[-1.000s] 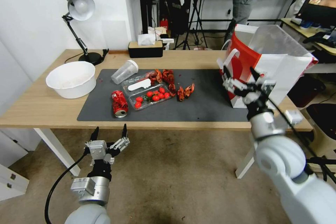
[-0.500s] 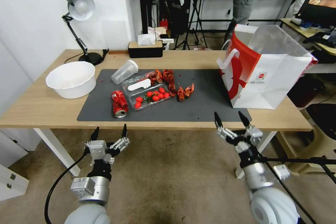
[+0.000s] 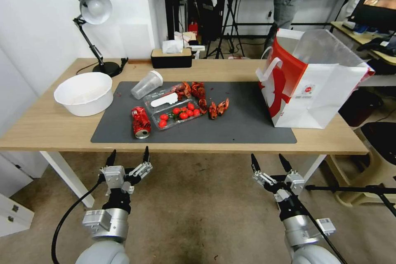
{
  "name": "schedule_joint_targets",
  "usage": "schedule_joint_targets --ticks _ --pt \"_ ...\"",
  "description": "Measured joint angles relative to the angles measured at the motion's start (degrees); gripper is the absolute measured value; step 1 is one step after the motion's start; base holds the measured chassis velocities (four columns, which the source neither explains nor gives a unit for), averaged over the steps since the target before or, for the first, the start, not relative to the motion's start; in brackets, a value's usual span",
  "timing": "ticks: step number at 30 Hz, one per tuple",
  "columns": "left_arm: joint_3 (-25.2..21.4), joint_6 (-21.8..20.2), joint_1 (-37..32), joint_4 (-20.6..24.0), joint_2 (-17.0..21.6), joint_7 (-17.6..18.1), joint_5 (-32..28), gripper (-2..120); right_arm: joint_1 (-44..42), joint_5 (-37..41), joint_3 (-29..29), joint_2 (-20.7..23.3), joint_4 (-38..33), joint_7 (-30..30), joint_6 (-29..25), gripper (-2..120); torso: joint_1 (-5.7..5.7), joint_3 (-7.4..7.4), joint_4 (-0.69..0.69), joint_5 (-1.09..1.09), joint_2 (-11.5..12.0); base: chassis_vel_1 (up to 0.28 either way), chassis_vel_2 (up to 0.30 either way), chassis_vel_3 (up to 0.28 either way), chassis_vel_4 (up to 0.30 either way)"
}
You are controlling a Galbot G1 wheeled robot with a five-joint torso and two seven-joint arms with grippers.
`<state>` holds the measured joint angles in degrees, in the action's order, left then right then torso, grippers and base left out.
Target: Pick up the trash from the table and place it into the takeout bag.
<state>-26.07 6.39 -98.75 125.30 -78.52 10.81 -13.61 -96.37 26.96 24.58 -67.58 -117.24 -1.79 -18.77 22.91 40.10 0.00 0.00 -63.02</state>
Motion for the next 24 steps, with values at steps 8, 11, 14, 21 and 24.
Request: schedule_joint_targets --ticks 8,11,14,21,24 --pt "-0.25 0.03 0.06 -0.02 0.19 -0.01 0.03 100 -0.73 -1.14 -0.83 -1.01 1.51 -0.95 0.18 100 0.0 0.0 0.0 0.0 0.0 0.0 0.0 0.0 0.0" --pt "-0.31 0.03 0.15 -0.01 0.22 -0.01 0.02 100 -0.64 -1.15 -0.9 -1.03 1.59 -1.08 0.31 100 0.0 0.0 0.0 0.0 0.0 0.0 0.0 0.0 0.0" --pt "-0.31 0.03 0.15 -0.01 0.22 -0.01 0.02 100 -0.64 -1.15 -0.9 -1.03 1.59 -1.08 0.31 100 0.0 0.0 0.0 0.0 0.0 0.0 0.0 0.0 0.0" --pt "-0.44 -0.15 1.2 -0.52 0.82 0.04 -0.43 100 -0.41 -1.12 -0.66 -1.02 1.74 -1.5 0.7 100 0.0 0.0 0.0 0.0 0.0 0.0 0.0 0.0 0.0" --pt "-0.37 -0.49 2.44 -1.18 1.6 0.16 -0.94 100 -0.42 -1.03 -0.3 -1.01 1.55 -1.59 0.77 100 0.0 0.0 0.0 0.0 0.0 0.0 0.0 0.0 0.0"
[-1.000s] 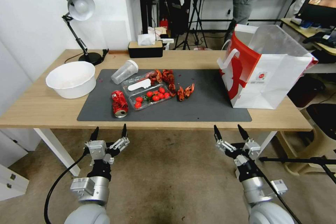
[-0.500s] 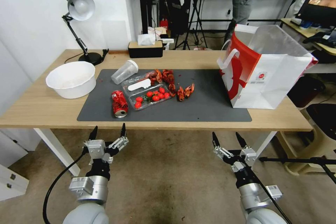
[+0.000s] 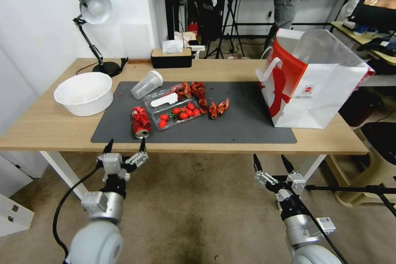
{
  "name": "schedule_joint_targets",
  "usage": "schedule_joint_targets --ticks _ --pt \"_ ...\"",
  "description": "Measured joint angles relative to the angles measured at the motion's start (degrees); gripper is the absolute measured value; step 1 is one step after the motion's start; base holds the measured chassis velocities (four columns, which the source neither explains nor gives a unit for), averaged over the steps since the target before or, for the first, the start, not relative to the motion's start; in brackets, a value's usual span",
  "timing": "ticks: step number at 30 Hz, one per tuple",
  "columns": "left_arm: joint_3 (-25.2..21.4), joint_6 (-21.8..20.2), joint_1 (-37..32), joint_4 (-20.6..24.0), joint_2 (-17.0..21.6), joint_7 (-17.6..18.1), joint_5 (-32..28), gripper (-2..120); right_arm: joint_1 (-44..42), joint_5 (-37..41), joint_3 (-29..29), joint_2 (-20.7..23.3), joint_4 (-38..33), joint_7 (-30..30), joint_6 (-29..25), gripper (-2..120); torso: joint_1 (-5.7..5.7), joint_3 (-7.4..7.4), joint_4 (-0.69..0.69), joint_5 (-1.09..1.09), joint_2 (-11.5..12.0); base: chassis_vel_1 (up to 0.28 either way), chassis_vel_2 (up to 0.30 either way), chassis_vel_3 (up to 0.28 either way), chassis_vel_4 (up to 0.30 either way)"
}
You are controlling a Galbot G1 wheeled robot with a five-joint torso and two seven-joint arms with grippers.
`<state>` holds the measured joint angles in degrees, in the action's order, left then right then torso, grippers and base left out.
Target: Pick up the trash from the table and place it into the takeout bag.
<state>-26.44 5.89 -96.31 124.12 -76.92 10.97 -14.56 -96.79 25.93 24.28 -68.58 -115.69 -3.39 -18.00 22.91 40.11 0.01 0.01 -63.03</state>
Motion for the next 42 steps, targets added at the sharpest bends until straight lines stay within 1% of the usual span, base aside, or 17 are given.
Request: schedule_joint_targets --ticks 3,7,10,11,12,15,16,19,20,23,25,28,29,32,33,36,42 --pt "0.01 -0.5 1.41 -0.79 1.34 0.34 -0.64 100 -0.02 0.02 0.21 0.02 -0.03 -0.07 0.02 100 0.0 0.0 0.0 -0.01 0.0 0.0 0.0 0.0 0.0" --pt "-0.75 -1.75 5.18 -2.97 5.63 1.2 -2.97 100 -0.09 0.01 0.46 0.08 -0.19 -0.29 0.11 100 0.0 0.0 -0.01 0.0 0.0 0.0 0.0 0.0 0.0" --pt "-1.01 -2.12 8.57 -5.32 10.05 1.5 -5.71 100 -0.08 -0.38 0.48 0.07 -0.32 -0.52 0.48 100 0.01 0.0 -0.01 0.0 0.0 0.0 0.0 0.0 0.0" --pt "-1.01 -2.12 8.57 -5.32 10.05 1.5 -5.71 100 -0.08 -0.38 0.48 0.07 -0.32 -0.52 0.48 100 0.01 0.0 -0.01 0.0 0.0 0.0 0.0 0.0 0.0" --pt "-0.52 -2.04 10.36 -6.74 11.76 1.54 -7.03 100 -0.06 -0.88 0.48 0.05 -0.45 -0.58 0.66 100 0.0 0.0 0.0 0.0 0.0 0.0 0.0 0.0 0.0" --pt "0.31 -1.99 12.81 -8.06 13.32 1.54 -8.61 100 -0.02 -1.3 0.48 0.04 -0.55 -0.87 1.02 100 0.0 0.0 0.0 0.0 0.0 0.0 0.0 0.0 0.0" --pt "0.91 -2.92 14.82 -8.32 14.22 1.79 -10.79 100 0.12 -1.49 0.45 0.09 -0.67 -1.14 1.35 100 0.0 0.0 -0.03 0.0 0.0 0.0 0.0 0.0 0.0" --pt "1.35 -10.39 17.83 -6.38 16.17 4.56 -16.27 100 1.06 -1.63 -0.41 0.85 -0.69 -1.72 2.35 100 0.01 0.0 0.0 0.0 0.0 0.0 0.0 0.0 0.0" --pt "1.35 -10.39 17.83 -6.38 16.17 4.56 -16.27 100 1.06 -1.63 -0.41 0.85 -0.69 -1.72 2.35 100 0.01 0.0 0.0 0.0 0.0 0.0 0.0 0.0 0.0" --pt "1.53 -23.47 20.83 -3.35 19.49 7.99 -23.37 100 1.67 -1.94 -1.01 1.28 -0.53 -2.11 2.8 100 0.01 0.01 0.0 0.0 0.0 0.0 0.0 0.0 0.0" --pt "1.5 -24.87 21.21 -3.02 19.91 8.29 -24.44 100 1.66 -2.04 -1.05 1.26 -0.48 -2.14 2.81 100 0.01 0.0 -0.01 0.0 0.0 0.0 0.0 0.0 0.0" --pt "0.9 -32.91 24.03 -0.78 22.55 9.93 -34.63 100 1.55 -3.12 -1.34 0.93 -0.19 -2.49 2.81 100 0.01 0.0 0.0 0.0 0.0 0.0 0.0 0.0 0.0" --pt "0.9 -32.91 24.03 -0.78 22.55 9.93 -34.63 100 1.55 -3.12 -1.34 0.93 -0.19 -2.49 2.81 100 0.01 0.0 0.0 0.0 0.0 0.0 0.0 0.0 0.0" --pt "0.77 -37.14 25.98 -0.71 23.28 11.16 -39.87 100 1.53 -3.42 -1.44 0.84 -0.16 -2.64 2.8 100 0.01 0.0 -0.01 -0.01 0.0 0.0 0.0 0.0 0.0" --pt "0.77 -37.14 25.98 -0.71 23.28 11.16 -39.87 100 1.53 -3.42 -1.44 0.84 -0.16 -2.64 2.8 100 0.01 0.0 -0.01 -0.01 0.0 0.0 0.0 0.0 0.0" --pt "0.83 -41.51 28.27 -2.35 23.63 13.69 -45.17 100 1.64 -3.72 -1.61 0.87 0.05 -2.85 2.8 100 0.01 0.0 -0.01 0.0 0.0 0.0 0.0 0.0 0.0" --pt "1.33 -42.61 30.11 -4.68 23.62 15.9 -49.3 100 1.77 -4.03 -1.95 1.05 0.42 -3.0 2.8 100 0.01 0.0 0.0 -0.01 0.0 0.0 0.0 0.0 0.0"
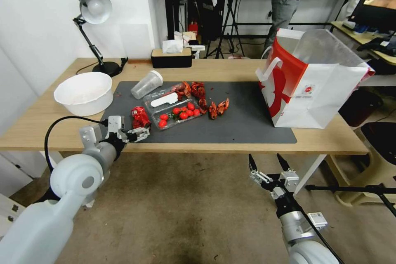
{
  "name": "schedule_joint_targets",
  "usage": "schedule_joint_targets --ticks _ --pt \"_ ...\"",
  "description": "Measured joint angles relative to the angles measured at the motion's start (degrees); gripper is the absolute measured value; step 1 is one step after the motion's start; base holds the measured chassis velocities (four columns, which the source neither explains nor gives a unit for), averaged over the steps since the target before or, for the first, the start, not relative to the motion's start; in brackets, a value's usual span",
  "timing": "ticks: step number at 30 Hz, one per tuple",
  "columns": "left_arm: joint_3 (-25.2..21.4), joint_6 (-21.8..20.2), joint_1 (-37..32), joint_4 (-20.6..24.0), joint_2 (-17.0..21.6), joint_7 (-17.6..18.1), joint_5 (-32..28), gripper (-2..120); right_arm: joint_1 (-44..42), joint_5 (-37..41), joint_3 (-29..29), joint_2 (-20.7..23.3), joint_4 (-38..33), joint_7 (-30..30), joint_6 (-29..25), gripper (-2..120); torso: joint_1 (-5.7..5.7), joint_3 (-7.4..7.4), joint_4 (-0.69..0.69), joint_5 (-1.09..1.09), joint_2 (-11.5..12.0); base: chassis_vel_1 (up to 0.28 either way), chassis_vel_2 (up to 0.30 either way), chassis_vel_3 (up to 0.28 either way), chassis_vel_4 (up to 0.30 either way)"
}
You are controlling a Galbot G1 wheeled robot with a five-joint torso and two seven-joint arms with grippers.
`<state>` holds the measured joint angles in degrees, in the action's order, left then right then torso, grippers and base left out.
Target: Pick up the trash from the table and place it into the takeout bag.
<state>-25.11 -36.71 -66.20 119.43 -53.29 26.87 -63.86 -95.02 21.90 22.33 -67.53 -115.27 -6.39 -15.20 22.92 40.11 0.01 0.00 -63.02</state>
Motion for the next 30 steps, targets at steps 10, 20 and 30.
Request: schedule_joint_targets --ticks 10,20,30 --pt "2.68 -0.28 3.27 -4.28 -0.79 1.83 -2.07 99 0.08 -1.31 -0.4 -0.51 0.51 -0.54 0.0 100 0.0 0.0 -0.01 0.01 0.0 0.0 0.0 0.0 0.0" --pt "3.33 -0.25 4.11 -5.37 -1.14 3.17 -2.79 81 -0.04 -1.7 -0.36 -0.84 0.54 -0.93 0.01 100 0.0 -0.01 -0.01 -0.01 0.0 0.0 0.0 0.0 0.0" --pt "3.5 -0.05 4.28 -5.73 -1.22 3.95 -2.94 54 -0.27 -1.83 -0.3 -1.07 0.79 -1.16 0.0 100 0.0 -0.01 0.0 0.0 0.0 0.0 0.0 0.0 0.0"
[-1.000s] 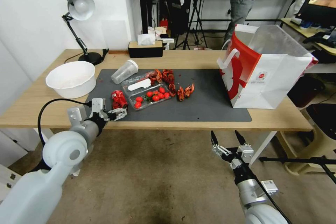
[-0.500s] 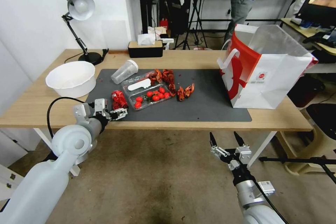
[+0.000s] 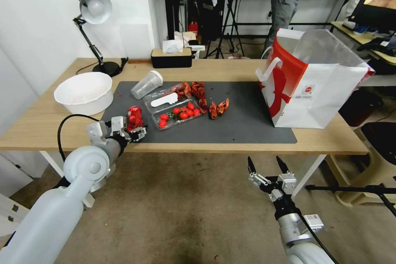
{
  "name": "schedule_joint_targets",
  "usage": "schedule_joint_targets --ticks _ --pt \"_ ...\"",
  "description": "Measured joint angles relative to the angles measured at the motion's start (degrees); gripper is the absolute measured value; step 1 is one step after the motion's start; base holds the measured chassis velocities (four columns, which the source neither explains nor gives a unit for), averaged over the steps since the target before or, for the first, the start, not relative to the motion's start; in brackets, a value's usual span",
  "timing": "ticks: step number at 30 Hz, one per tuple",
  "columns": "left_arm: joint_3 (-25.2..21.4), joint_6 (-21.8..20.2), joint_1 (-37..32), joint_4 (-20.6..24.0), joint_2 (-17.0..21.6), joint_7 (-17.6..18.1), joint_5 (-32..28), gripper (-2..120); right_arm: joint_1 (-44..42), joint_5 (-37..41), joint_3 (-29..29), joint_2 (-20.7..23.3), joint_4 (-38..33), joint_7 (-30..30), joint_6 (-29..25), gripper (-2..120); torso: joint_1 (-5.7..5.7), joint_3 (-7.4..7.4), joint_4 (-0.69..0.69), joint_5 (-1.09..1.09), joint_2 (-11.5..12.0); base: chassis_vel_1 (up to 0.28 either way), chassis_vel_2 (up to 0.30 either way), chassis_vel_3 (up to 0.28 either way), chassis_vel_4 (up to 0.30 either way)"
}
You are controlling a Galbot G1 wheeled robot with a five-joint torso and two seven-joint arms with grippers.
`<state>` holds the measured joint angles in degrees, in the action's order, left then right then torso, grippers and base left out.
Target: Pick up the trash from the table and place it into the takeout bag.
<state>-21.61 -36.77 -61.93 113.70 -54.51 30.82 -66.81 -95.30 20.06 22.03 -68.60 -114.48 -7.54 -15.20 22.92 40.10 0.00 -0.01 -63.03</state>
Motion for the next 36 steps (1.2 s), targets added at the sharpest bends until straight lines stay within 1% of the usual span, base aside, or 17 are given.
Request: schedule_joint_targets --ticks 14,20,21,22,23,24,25,26,27,28,29,30,31,34,35,36 --pt "-0.06 0.76 -0.09 -0.02 0.03 -0.04 0.1 54 0.15 -0.01 -0.11 0.09 0.21 -0.16 0.01 100 0.0 0.0 -0.01 0.02 0.0 0.0 0.0 0.0 0.0" --pt "-0.31 3.1 -0.38 0.14 0.33 -1.43 0.39 54 0.25 -0.01 -0.23 0.1 0.27 -0.21 0.06 100 0.0 0.01 -0.02 0.05 0.0 0.0 0.0 0.0 0.0" --pt "-0.52 4.53 -0.48 0.35 0.53 -2.6 0.69 54 0.33 -0.01 -0.31 0.12 0.29 -0.24 0.12 100 0.0 0.02 -0.01 0.08 0.01 0.0 0.0 0.0 0.0" --pt "-0.99 7.28 -0.6 0.77 1.01 -5.3 1.37 54 0.43 -0.01 -0.42 0.11 0.29 -0.28 0.16 100 0.01 0.01 -0.01 0.01 0.0 0.0 0.0 0.0 0.0" --pt "-1.29 11.01 -0.7 1.13 1.81 -9.72 2.7 54 0.47 -0.01 -0.52 0.12 0.29 -0.34 0.21 100 0.0 0.01 0.0 -0.01 0.0 0.0 0.0 0.0 0.0" --pt "-1.29 11.01 -0.7 1.13 1.81 -9.72 2.7 54 0.47 -0.01 -0.52 0.12 0.29 -0.34 0.21 100 0.0 0.01 0.0 -0.01 0.0 0.0 0.0 0.0 0.0" --pt "-1.23 14.77 -0.46 1.18 2.8 -14.79 4.41 54 0.47 -0.01 -0.53 0.12 0.23 -0.4 0.25 100 0.0 0.02 0.0 0.03 0.0 0.0 0.0 0.0 0.0" --pt "-0.79 18.02 0.35 1.15 3.68 -18.53 5.8 54 0.44 -0.01 -0.54 0.11 0.05 -0.42 0.28 100 0.0 0.01 0.0 -0.01 0.0 0.0 0.0 0.0 0.0" --pt "-0.02 21.0 1.41 1.0 4.51 -21.98 7.26 54 0.3 -0.02 -0.48 0.09 -0.19 -0.45 0.29 100 0.0 0.01 0.0 0.02 0.0 0.0 0.0 0.0 0.0" --pt "-0.02 21.0 1.41 1.0 4.51 -21.98 7.26 54 0.3 -0.02 -0.48 0.09 -0.19 -0.45 0.29 100 0.0 0.01 0.0 0.02 0.0 0.0 0.0 0.0 0.0" --pt "1.14 23.92 3.3 0.85 5.34 -25.34 8.39 54 0.01 -0.07 -0.34 -0.01 -0.55 -0.46 0.3 100 0.0 0.01 0.0 0.0 0.0 0.0 0.0 0.0 0.0" --pt "2.03 24.98 4.95 0.74 5.68 -27.13 8.75 54 -0.27 -0.16 -0.21 -0.14 -0.84 -0.48 0.3 100 0.0 0.01 -0.01 0.0 0.0 0.0 0.0 0.0 0.0" --pt "2.03 24.98 4.95 0.74 5.68 -27.13 8.75 54 -0.27 -0.16 -0.21 -0.14 -0.84 -0.48 0.3 100 0.0 0.01 -0.01 0.0 0.0 0.0 0.0 0.0 0.0" --pt "5.66 27.76 11.13 -0.96 5.9 -32.49 9.99 54 -1.28 -0.49 0.26 -0.64 -1.7 -0.49 0.2 100 0.0 0.01 -0.01 0.02 0.01 0.0 0.0 0.0 0.0" --pt "5.66 27.76 11.13 -0.96 5.9 -32.49 9.99 54 -1.28 -0.49 0.26 -0.64 -1.7 -0.49 0.2 100 0.0 0.01 -0.01 0.02 0.01 0.0 0.0 0.0 0.0" --pt "7.11 28.71 13.4 -1.76 6.14 -34.81 10.22 54 -1.43 -0.62 0.32 -0.75 -1.77 -0.49 0.16 100 0.0 0.01 0.0 0.0 0.0 0.0 0.0 0.0 0.0"
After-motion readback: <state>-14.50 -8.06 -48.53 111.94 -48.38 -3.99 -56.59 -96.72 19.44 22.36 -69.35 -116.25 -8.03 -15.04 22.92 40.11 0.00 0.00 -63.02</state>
